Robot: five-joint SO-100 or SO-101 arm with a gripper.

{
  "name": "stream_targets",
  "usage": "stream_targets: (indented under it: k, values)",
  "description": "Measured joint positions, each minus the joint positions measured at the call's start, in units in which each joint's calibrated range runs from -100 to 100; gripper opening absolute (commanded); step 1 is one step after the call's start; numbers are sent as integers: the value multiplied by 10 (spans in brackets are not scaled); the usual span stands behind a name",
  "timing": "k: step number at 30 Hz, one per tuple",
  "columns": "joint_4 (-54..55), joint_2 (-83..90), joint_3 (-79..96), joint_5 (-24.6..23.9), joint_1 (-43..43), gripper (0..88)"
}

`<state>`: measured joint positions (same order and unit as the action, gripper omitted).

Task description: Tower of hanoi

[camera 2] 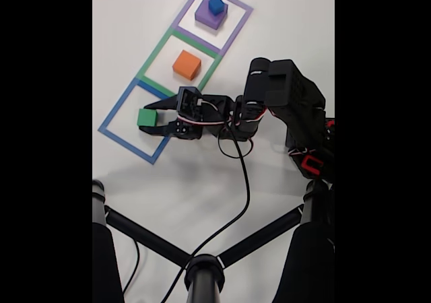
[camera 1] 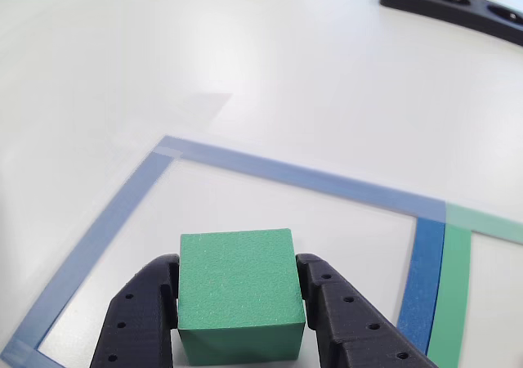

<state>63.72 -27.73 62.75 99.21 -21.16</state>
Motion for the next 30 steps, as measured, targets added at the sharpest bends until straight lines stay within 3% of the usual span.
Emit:
stream_targets:
  k: [9,16,21,26,30]
  values:
    - [-2,19,17,2,0,61]
    - [-153,185,34,2,0,56]
    - [-400,395,20,8,19,62]
    - [-754,603,-90,-69,30,56]
    - [-1026,696,-204,-97,44,56]
